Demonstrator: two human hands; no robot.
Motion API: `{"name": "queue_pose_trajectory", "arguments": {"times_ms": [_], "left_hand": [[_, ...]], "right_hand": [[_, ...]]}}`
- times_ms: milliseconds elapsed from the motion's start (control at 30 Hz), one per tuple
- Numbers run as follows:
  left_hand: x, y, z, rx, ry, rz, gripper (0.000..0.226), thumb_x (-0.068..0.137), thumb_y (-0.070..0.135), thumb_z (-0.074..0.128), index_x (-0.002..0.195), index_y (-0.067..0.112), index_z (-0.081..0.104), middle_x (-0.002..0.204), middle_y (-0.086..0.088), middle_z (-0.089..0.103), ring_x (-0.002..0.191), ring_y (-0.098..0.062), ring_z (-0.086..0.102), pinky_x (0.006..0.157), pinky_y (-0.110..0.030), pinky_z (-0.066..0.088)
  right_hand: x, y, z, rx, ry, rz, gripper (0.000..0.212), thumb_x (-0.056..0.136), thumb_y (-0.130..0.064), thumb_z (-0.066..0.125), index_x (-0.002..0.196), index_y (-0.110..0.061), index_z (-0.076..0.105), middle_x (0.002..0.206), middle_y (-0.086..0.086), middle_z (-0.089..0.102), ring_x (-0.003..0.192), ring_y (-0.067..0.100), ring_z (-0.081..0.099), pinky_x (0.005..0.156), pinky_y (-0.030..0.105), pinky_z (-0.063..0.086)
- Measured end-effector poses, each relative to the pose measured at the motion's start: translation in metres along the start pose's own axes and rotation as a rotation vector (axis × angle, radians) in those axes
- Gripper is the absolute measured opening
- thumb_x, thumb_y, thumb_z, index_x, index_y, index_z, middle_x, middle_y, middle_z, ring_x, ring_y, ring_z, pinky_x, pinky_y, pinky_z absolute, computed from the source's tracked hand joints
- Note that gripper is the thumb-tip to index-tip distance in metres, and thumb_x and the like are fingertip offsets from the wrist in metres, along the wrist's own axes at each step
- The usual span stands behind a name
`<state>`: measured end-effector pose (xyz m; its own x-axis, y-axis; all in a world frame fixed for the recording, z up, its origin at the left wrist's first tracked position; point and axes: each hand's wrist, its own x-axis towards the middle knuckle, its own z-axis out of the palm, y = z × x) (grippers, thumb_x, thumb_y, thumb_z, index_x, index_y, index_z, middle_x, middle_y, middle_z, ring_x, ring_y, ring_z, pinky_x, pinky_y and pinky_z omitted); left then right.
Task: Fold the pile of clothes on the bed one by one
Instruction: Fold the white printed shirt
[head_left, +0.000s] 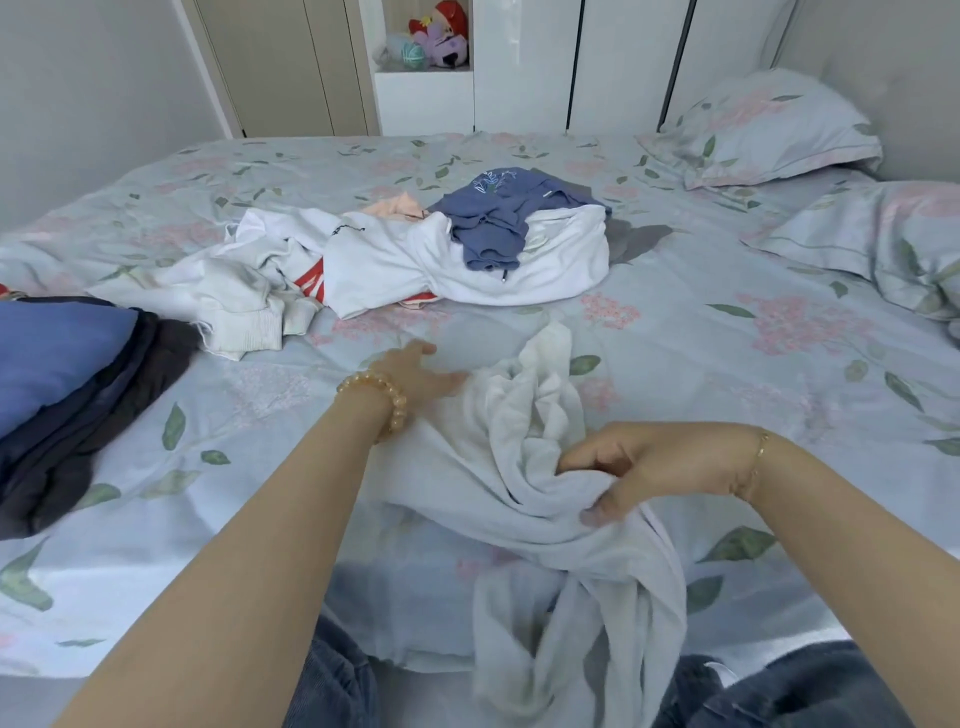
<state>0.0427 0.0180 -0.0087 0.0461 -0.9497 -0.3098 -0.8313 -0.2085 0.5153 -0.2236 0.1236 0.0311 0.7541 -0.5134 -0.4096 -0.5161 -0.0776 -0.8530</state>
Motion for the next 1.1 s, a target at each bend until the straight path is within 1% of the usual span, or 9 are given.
{"name": "queue_pose_trajectory", "arguments": {"times_ms": [100,267,433,533,700,800,933,1000,1100], "left_hand": [[0.003,-0.006,0.016,0.369,0.014,0.04,0.09,0.071,0.081,0.048,0.144,0.031,0.035,0.147,-0.01,0.033,0.139,-0.032,0.026,0.114,-0.047,0.023],[-0.008,-0.016,0.007,0.037,0.014,0.105,0.065,0.077,0.053,0.071,0.125,0.014,0.055,0.117,-0.003,0.056,0.112,-0.024,0.054,0.098,-0.034,0.043],[-0.02,-0.021,-0.003,-0.187,0.057,0.258,0.041,0.08,0.037,0.074,0.092,-0.001,0.066,0.082,-0.008,0.061,0.078,-0.022,0.056,0.072,-0.031,0.04],[-0.028,-0.02,-0.017,-0.273,0.072,0.34,0.015,0.086,0.024,0.07,0.089,0.01,0.064,0.082,0.0,0.06,0.074,-0.013,0.053,0.072,-0.027,0.041],[-0.04,-0.02,-0.038,-0.253,0.031,0.322,0.026,0.081,0.041,0.072,0.084,0.02,0.057,0.069,0.009,0.057,0.063,-0.007,0.051,0.06,-0.021,0.039],[-0.044,-0.027,-0.05,-0.257,0.033,0.275,0.03,0.077,0.045,0.075,0.095,0.023,0.064,0.085,0.009,0.067,0.078,-0.007,0.063,0.073,-0.023,0.05],[-0.04,-0.039,-0.059,-0.418,0.211,0.196,0.027,0.081,0.037,0.074,0.082,0.013,0.063,0.068,0.0,0.057,0.061,-0.013,0.053,0.054,-0.023,0.044],[-0.035,-0.043,-0.062,-0.401,0.366,0.145,0.026,0.085,0.033,0.07,0.084,0.01,0.06,0.08,-0.006,0.057,0.075,-0.021,0.051,0.059,-0.027,0.043],[-0.031,-0.048,-0.057,-0.283,0.3,0.079,0.052,0.084,0.033,0.071,0.129,0.018,0.05,0.13,-0.011,0.05,0.113,-0.026,0.051,0.091,-0.035,0.047]], "right_hand": [[-0.004,0.002,-0.011,0.038,0.072,0.039,0.033,0.089,-0.03,0.066,0.105,-0.002,0.067,0.096,0.018,0.065,0.09,0.024,0.057,0.081,0.043,0.043],[0.033,0.003,-0.033,-0.003,0.798,0.03,0.019,0.083,-0.037,0.072,0.095,-0.021,0.068,0.096,-0.011,0.066,0.09,0.008,0.06,0.075,0.017,0.047],[0.08,0.003,-0.017,-0.341,0.586,0.013,0.069,0.078,-0.042,0.077,0.138,-0.031,0.045,0.138,-0.01,0.048,0.126,0.007,0.044,0.107,0.027,0.036],[0.084,0.005,-0.02,-0.384,0.651,0.029,0.053,0.08,-0.026,0.076,0.129,-0.024,0.056,0.131,-0.007,0.055,0.119,0.009,0.05,0.102,0.023,0.039],[0.051,0.005,-0.04,-0.184,0.827,-0.116,0.016,0.08,-0.003,0.074,0.093,-0.01,0.069,0.094,0.002,0.063,0.069,-0.002,0.056,0.063,0.009,0.043],[0.034,0.016,-0.049,-0.23,0.988,-0.122,0.015,0.081,-0.002,0.072,0.086,-0.016,0.067,0.087,-0.004,0.059,0.076,0.008,0.054,0.068,0.008,0.04],[0.018,0.032,-0.056,-0.259,1.155,-0.075,0.011,0.082,-0.007,0.073,0.084,-0.016,0.066,0.089,-0.002,0.061,0.08,0.012,0.055,0.068,0.01,0.04],[0.008,0.037,-0.058,-0.314,1.123,-0.077,0.016,0.08,-0.004,0.072,0.08,-0.018,0.065,0.089,-0.002,0.063,0.082,0.012,0.056,0.072,0.016,0.04],[-0.004,0.036,-0.052,-0.368,0.817,-0.058,0.035,0.073,0.013,0.065,0.068,-0.021,0.066,0.086,0.002,0.061,0.078,0.007,0.056,0.072,0.02,0.041]]}}
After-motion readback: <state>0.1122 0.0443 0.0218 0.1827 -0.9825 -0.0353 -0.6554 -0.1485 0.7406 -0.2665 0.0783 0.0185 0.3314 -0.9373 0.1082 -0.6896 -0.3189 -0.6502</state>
